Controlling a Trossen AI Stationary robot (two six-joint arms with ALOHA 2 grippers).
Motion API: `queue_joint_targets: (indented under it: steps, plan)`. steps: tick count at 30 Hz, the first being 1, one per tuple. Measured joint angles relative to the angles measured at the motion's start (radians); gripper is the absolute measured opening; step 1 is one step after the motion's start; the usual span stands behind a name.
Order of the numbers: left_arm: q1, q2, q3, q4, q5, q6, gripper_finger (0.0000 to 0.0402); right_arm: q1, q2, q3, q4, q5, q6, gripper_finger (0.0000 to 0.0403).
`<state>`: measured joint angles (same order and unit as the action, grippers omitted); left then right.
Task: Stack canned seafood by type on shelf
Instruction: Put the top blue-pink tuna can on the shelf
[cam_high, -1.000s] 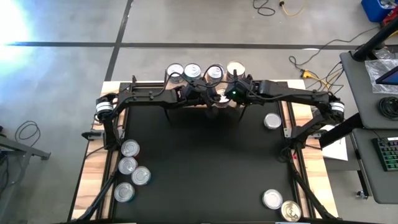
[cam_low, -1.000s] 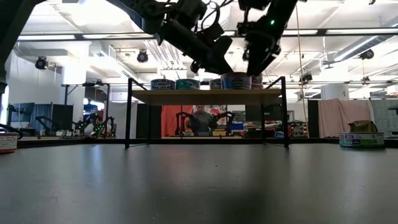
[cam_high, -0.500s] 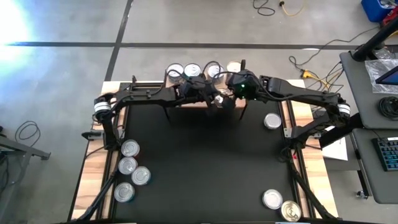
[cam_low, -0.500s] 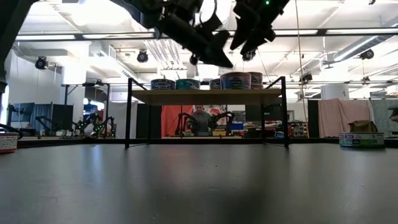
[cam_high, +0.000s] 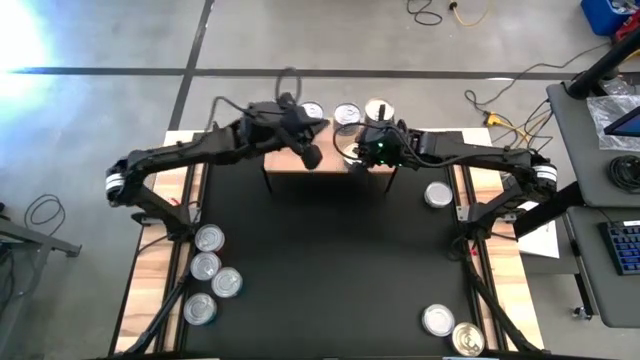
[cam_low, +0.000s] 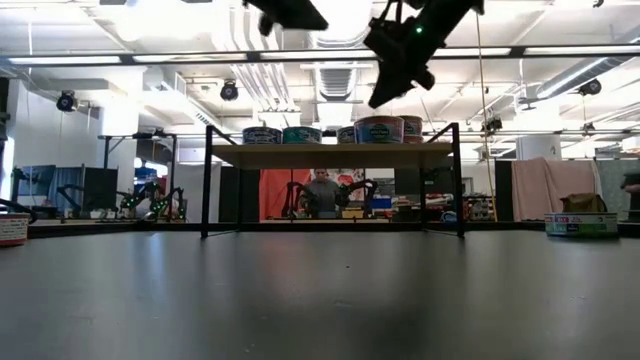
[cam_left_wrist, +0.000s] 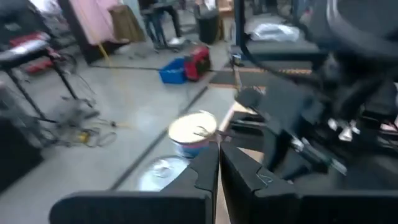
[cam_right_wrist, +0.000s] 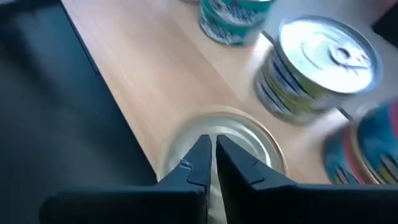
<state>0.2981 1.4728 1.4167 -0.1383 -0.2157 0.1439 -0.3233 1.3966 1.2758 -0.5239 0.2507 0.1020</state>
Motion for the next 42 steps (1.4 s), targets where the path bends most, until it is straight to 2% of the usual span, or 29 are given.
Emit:
queue_joint_targets:
  steps: [5,12,16,22,31,42]
  plan:
    - [-0.011,-0.108,-0.026,-0.022,-0.003,0.062,0.0,-0.01,0.046,-0.001,0.004,-0.008,0.015,0.001]
    - [-0.023,-0.301,-0.05,-0.122,-0.009,0.029,0.0,-0.028,0.069,0.005,-0.083,-0.015,0.064,0.0009]
    - [-0.023,-0.409,-0.05,-0.199,-0.017,0.043,0.0,-0.034,0.054,0.005,-0.139,0.028,0.04,0.001]
    - [-0.023,-0.536,-0.05,-0.286,-0.082,0.058,0.0,-0.051,0.04,0.002,-0.157,0.09,-0.025,0.001]
    - [-0.023,-0.625,-0.051,-0.371,-0.119,0.058,0.0,-0.079,0.038,0.002,-0.187,0.094,-0.019,0.0012]
    - [-0.023,-0.648,-0.051,-0.408,-0.145,0.083,0.0,-0.079,0.036,0.033,-0.281,0.096,0.03,0.0013]
